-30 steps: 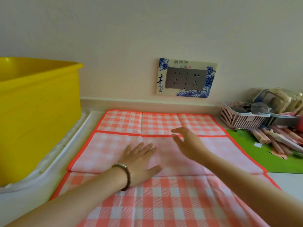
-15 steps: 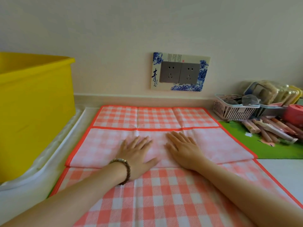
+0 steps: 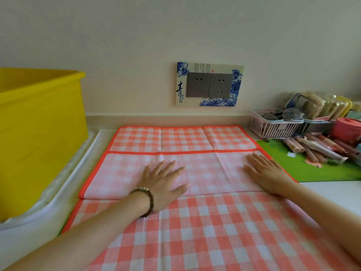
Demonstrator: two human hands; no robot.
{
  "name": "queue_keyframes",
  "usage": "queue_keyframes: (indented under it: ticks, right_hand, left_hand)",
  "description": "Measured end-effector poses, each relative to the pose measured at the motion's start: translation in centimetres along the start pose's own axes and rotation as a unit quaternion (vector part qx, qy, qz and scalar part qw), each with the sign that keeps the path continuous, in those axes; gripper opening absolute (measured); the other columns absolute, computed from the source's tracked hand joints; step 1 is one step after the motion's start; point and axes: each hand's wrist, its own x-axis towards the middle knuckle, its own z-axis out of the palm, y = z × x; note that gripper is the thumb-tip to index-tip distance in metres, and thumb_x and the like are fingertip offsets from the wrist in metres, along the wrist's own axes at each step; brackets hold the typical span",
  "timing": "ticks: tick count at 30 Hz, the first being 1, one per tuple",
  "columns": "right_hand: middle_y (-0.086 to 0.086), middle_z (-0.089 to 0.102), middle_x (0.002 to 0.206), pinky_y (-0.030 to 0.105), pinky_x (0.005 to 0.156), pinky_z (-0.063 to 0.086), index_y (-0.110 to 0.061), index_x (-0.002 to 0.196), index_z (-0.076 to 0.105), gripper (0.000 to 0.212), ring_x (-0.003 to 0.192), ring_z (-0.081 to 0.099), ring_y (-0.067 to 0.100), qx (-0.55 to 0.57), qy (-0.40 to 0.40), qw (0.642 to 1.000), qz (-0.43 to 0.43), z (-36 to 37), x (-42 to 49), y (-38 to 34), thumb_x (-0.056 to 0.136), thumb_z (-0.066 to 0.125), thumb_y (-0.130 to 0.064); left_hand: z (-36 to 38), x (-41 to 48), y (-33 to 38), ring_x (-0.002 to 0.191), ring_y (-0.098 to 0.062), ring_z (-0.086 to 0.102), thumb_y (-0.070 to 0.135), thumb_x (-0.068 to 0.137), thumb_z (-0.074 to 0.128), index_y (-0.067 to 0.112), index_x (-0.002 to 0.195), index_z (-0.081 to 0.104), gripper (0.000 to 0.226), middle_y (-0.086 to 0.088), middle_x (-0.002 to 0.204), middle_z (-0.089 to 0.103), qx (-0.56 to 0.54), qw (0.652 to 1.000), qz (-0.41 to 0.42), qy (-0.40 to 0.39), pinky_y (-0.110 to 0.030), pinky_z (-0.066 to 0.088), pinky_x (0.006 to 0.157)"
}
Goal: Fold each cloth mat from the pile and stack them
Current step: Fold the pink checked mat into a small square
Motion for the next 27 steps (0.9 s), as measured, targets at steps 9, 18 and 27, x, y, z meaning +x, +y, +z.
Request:
queue_keyframes:
  ticks: [9, 18, 27]
  right_hand:
    - [-0.006, 0.009, 0.159, 0.038, 0.117, 0.000, -0.028, 0.149, 0.019, 0.052, 0.146, 0.005, 0.011, 0.080, 0.024, 0.978, -0.191, 0.4, -1.4, -12.2, 0.100, 0.029, -0.042]
    - [-0.012, 0.005, 0.159, 0.039, 0.119, -0.001, -0.039, 0.149, 0.011, 0.055, 0.146, 0.001, 0.013, 0.060, -0.001, 0.983, -0.173, 1.6, -1.4, -12.8, 0.097, 0.020, -0.055]
    - [-0.013, -0.001, 0.158, 0.039, 0.119, -0.004, -0.041, 0.148, 0.003, 0.057, 0.146, -0.002, 0.013, 0.021, -0.018, 0.984, -0.177, 1.5, -1.3, -12.6, 0.095, 0.013, -0.058]
  left_hand:
    - [0.1, 0.2, -0.1, 0.144, -0.015, -0.014, 0.069, 0.088, 0.015, 0.050, 0.144, -0.001, 0.061, 0.012, 0.157, -0.011, -0.016, 1.000, -0.001, 0.005, -0.051, -0.006, 0.115]
    - [0.0, -0.9, -1.5, 0.143, -0.011, -0.016, 0.065, 0.091, 0.015, 0.053, 0.143, 0.004, 0.054, 0.016, 0.156, -0.010, -0.031, 0.999, 0.012, 0.005, -0.050, -0.010, 0.115]
    - [0.3, -5.1, -9.0, 0.144, -0.013, -0.016, 0.092, 0.039, -0.024, 0.065, 0.131, -0.008, 0.097, 0.019, 0.155, -0.011, -0.052, 0.998, -0.031, 0.018, -0.046, -0.012, 0.114]
